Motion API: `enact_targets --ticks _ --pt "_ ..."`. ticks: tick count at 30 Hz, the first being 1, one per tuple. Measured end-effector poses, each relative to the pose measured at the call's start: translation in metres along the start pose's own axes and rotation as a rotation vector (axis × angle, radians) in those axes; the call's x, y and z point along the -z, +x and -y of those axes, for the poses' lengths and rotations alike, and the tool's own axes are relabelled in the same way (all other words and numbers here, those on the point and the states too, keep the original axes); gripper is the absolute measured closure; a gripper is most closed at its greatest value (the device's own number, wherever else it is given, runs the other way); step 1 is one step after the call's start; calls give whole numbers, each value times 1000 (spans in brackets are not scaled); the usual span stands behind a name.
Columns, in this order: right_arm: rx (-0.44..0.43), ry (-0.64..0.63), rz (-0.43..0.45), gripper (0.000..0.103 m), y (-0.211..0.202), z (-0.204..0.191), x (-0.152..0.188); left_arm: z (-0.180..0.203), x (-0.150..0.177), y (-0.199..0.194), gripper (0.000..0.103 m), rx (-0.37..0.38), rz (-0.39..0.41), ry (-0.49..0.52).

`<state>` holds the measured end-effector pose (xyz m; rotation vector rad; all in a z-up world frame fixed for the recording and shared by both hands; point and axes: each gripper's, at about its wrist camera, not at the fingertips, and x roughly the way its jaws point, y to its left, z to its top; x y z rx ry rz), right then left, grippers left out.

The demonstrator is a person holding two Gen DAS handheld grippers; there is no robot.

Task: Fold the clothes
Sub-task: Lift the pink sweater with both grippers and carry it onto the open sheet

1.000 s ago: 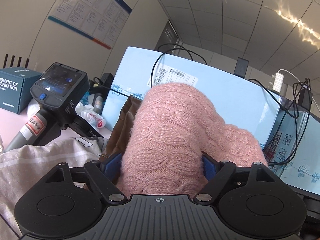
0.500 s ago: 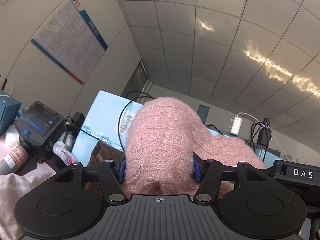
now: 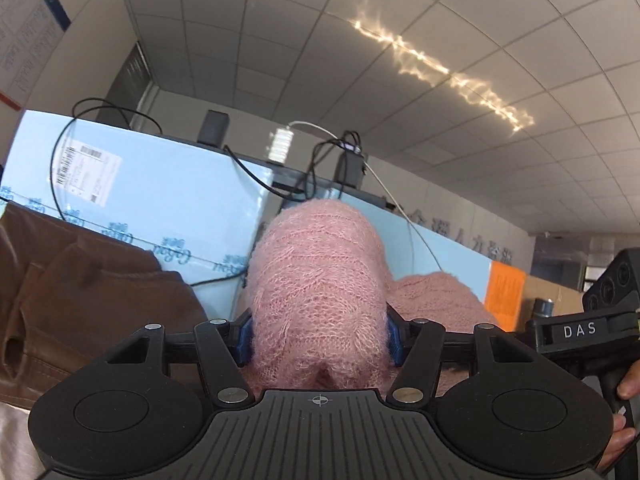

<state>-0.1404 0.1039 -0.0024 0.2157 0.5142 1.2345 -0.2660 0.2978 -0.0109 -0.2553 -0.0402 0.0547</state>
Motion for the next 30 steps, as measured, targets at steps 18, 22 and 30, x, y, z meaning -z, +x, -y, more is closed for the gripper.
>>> enact_targets --ticks 18,22,30 --pt "189 171 101 59 -157 105 36 130 60 73 43 152 -369 -79" --pt "240 253 36 57 -155 126 40 134 70 88 37 102 -436 -24" --pt "269 317 127 26 -171 134 35 114 64 87 10 -104 -416 -55"
